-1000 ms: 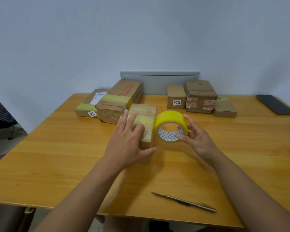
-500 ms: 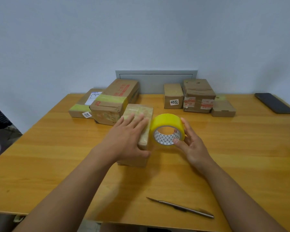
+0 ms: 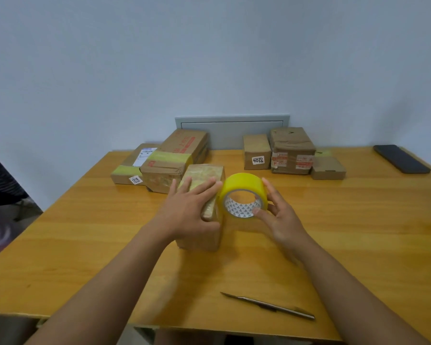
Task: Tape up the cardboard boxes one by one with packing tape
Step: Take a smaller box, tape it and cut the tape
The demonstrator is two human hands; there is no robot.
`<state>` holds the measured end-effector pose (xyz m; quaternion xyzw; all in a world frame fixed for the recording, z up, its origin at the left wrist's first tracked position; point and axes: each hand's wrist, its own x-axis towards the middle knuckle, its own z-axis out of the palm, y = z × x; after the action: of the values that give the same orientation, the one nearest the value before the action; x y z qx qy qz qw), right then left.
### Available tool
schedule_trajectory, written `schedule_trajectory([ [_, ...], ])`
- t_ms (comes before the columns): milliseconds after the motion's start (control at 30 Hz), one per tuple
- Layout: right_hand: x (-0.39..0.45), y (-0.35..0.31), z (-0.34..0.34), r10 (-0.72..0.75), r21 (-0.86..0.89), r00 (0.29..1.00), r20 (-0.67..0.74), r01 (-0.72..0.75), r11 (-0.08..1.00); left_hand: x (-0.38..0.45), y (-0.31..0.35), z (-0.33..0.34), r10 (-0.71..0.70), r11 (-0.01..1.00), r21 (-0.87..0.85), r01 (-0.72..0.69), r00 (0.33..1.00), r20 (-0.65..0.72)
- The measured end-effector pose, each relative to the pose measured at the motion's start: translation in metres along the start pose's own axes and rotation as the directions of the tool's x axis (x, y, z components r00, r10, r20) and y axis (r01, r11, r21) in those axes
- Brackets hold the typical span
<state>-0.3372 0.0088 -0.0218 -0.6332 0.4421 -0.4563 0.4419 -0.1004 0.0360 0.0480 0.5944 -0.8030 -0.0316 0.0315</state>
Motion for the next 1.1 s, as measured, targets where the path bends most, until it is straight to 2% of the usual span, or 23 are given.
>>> schedule_trajectory([
  [133, 0.002, -0.025, -0.007, -0.074, -0.035, 0.995, -0.068, 0.071, 0.997, -0.01, 0.005, -0.002, -0.008, 0.971, -0.24, 0.0, 0.999, -0.033],
  [233, 0.007, -0.044, -0.013, -0.106, 0.009, 0.988, -0.108, 0.108, 0.994, -0.014, 0.011, 0.002, -0.02, 0.883, -0.469, -0.032, 0.994, -0.104],
  [333, 0.012, -0.051, -0.009, -0.129, 0.014, 0.988, -0.091, 0.131, 0.991, -0.015, 0.013, 0.005, -0.026, 0.805, -0.588, -0.08, 0.985, -0.17],
  [467, 0.018, -0.05, 0.006, -0.166, 0.003, 0.983, -0.074, 0.166, 0.986, -0.018, 0.018, 0.014, -0.106, 0.679, -0.73, -0.079, 0.973, -0.205],
  [567, 0.024, -0.05, 0.022, -0.191, -0.008, 0.981, -0.03, 0.191, 0.981, -0.02, 0.017, 0.031, -0.169, 0.519, -0.85, -0.091, 0.964, -0.206],
  [633, 0.03, -0.05, 0.034, -0.202, -0.021, 0.979, 0.008, 0.202, 0.979, -0.022, 0.014, 0.043, -0.212, 0.428, -0.896, -0.115, 0.951, -0.223],
  [700, 0.036, -0.048, 0.043, -0.208, -0.049, 0.977, 0.035, 0.21, 0.977, -0.026, 0.011, 0.05, -0.254, 0.379, -0.918, -0.117, 0.941, -0.225],
  [767, 0.04, -0.047, 0.051, -0.219, -0.085, 0.974, 0.062, 0.224, 0.971, -0.032, 0.008, 0.053, -0.303, 0.42, -0.904, -0.087, 0.925, -0.23],
  [833, 0.043, -0.046, 0.06, -0.238, -0.142, 0.968, 0.074, 0.247, 0.959, -0.036, 0.004, 0.059, -0.379, 0.559, -0.828, -0.042, 0.875, -0.301],
  [900, 0.045, -0.045, 0.068, -0.257, -0.19, 0.964, 0.068, 0.266, 0.945, -0.038, 0.001, 0.063, -0.403, 0.735, -0.677, -0.04, 0.777, -0.483],
  [967, 0.047, -0.043, 0.074, -0.26, -0.197, 0.964, 0.054, 0.265, 0.944, -0.038, 0.0, 0.065, -0.274, 0.897, -0.436, -0.067, 0.69, -0.67],
  [1000, 0.048, -0.042, 0.076, -0.26, -0.189, 0.964, 0.044, 0.264, 0.946, -0.037, 0.001, 0.067, -0.172, 0.945, -0.314, -0.087, 0.685, -0.708],
  [1067, 0.049, -0.041, 0.076, -0.249, -0.176, 0.968, 0.032, 0.251, 0.952, -0.034, 0.005, 0.072, -0.001, 0.986, -0.126, -0.113, 0.741, -0.671],
  [1100, 0.05, -0.041, 0.075, -0.238, -0.181, 0.971, 0.029, 0.24, 0.954, -0.033, 0.008, 0.076, 0.032, 0.992, -0.073, -0.1, 0.774, -0.633],
])
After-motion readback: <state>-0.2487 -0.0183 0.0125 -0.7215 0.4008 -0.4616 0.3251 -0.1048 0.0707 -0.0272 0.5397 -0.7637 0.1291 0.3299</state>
